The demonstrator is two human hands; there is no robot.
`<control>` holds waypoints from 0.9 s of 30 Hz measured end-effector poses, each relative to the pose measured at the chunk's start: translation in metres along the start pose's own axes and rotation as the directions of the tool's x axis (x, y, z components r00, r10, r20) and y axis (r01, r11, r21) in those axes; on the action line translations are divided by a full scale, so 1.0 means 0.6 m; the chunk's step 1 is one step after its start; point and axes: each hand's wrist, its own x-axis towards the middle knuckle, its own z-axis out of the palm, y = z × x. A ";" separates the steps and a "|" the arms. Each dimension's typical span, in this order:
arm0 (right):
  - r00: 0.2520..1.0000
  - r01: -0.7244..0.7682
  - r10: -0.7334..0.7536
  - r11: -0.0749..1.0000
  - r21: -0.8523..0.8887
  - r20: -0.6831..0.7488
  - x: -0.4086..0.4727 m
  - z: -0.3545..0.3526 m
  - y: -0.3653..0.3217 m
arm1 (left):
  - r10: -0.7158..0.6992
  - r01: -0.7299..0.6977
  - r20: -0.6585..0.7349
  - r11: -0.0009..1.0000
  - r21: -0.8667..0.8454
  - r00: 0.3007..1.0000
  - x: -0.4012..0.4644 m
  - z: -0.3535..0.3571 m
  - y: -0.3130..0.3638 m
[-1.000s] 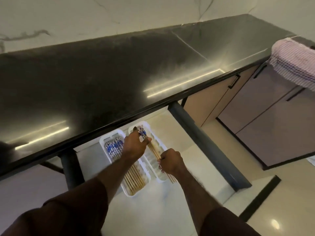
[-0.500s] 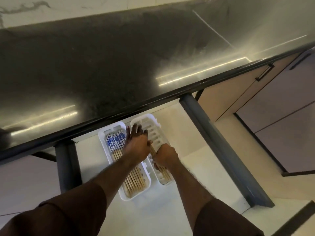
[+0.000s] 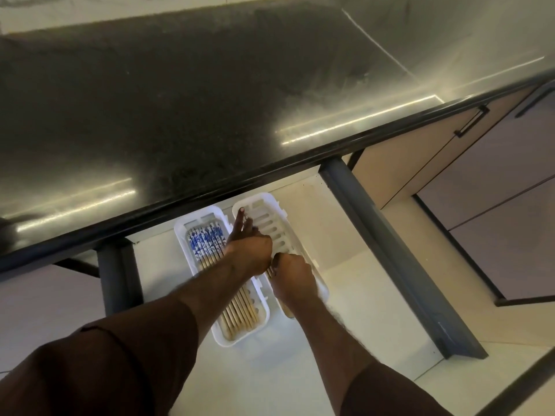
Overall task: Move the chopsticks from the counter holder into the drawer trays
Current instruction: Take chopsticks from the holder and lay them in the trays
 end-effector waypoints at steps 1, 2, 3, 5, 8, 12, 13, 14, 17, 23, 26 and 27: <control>1.000 -0.004 0.004 1.000 0.019 0.011 -0.002 -0.004 -0.001 | 0.022 -0.021 -0.049 1.000 0.009 0.999 -0.001 -0.005 0.001; 1.000 -0.009 0.008 1.000 0.028 0.023 -0.005 -0.010 -0.002 | 0.044 -0.043 -0.087 0.999 0.018 0.995 -0.002 -0.008 0.001; 0.999 -0.012 0.011 0.999 0.030 0.030 -0.008 -0.016 -0.004 | 0.050 -0.050 -0.098 0.999 -0.004 0.994 -0.003 -0.012 0.001; 0.999 -0.029 0.028 0.999 0.043 0.017 -0.019 -0.033 -0.010 | 0.053 -0.065 -0.123 0.993 -0.097 0.991 -0.014 -0.020 -0.002; 0.998 -0.056 0.057 0.995 0.080 -0.018 -0.040 -0.069 -0.025 | 0.102 -0.151 -0.255 0.972 -0.179 0.962 -0.041 -0.036 -0.012; 0.991 -0.065 0.083 0.985 0.158 -0.107 -0.084 -0.140 -0.063 | 0.090 -0.224 -0.367 0.913 -0.341 0.926 -0.106 -0.079 -0.033; 0.986 -0.048 0.076 0.982 0.180 -0.150 -0.096 -0.156 -0.076 | 0.069 -0.230 -0.391 0.895 -0.381 0.918 -0.124 -0.094 -0.037; 0.978 -0.027 0.067 0.981 0.194 -0.199 -0.111 -0.174 -0.092 | 0.045 -0.233 -0.415 0.879 -0.415 0.909 -0.148 -0.112 -0.044; 0.942 0.052 0.023 0.976 0.213 -0.336 -0.158 -0.225 -0.144 | -0.008 -0.272 -0.505 0.835 -0.478 0.863 -0.225 -0.170 -0.067; 0.849 0.212 -0.105 0.965 0.152 -0.517 -0.268 -0.315 -0.229 | -0.144 -0.318 -0.647 0.779 -0.541 0.748 -0.380 -0.238 -0.128; 0.810 0.290 -0.167 0.947 0.136 -0.562 -0.336 -0.346 -0.274 | -0.218 -0.323 -0.711 0.776 -0.541 0.668 -0.467 -0.244 -0.157; 0.796 0.315 -0.187 0.940 0.128 -0.576 -0.358 -0.354 -0.289 | -0.234 -0.323 -0.728 0.780 -0.536 0.644 -0.496 -0.245 -0.167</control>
